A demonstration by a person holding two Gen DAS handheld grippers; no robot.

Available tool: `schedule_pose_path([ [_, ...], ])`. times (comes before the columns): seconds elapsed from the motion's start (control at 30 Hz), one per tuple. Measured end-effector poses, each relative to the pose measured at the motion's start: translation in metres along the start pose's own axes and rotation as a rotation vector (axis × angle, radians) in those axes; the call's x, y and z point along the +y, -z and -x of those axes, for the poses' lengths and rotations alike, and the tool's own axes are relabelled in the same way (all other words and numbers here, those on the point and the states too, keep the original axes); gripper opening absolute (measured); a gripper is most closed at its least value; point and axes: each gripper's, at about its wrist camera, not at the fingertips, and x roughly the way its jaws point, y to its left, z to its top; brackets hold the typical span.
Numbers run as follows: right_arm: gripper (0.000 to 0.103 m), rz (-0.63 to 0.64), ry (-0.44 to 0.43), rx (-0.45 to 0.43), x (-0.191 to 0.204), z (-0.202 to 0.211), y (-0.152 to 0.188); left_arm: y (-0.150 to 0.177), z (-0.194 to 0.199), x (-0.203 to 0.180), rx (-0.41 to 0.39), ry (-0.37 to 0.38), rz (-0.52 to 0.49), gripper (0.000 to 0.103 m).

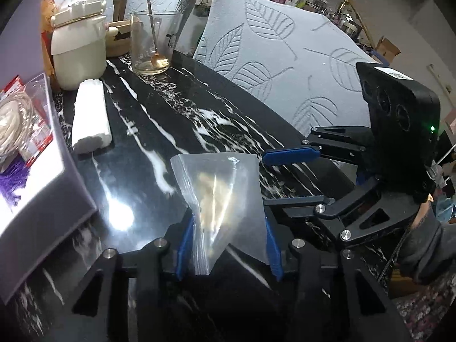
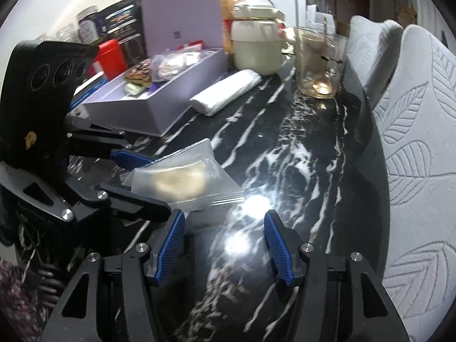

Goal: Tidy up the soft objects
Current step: 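Pass the zip bag from the right gripper into the left gripper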

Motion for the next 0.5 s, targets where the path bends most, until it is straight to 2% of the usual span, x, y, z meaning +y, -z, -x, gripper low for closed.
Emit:
schedule_pose_path([
  [0.13, 0.058, 0.004, -0.046, 0.003, 0.013, 0.004, 0.009, 0.015, 0.012, -0.010, 0.014, -0.009, -0.010, 0.043],
  [0.37, 0.055, 0.099, -0.082, 0.001, 0.050, 0.013, 0.024, 0.049, 0.040, -0.024, 0.041, -0.026, -0.031, 0.043],
  [0.5, 0.047, 0.133, -0.124, 0.012, 0.070, 0.015, 0.030, 0.068, 0.055, -0.028, 0.043, -0.041, -0.025, 0.043],
])
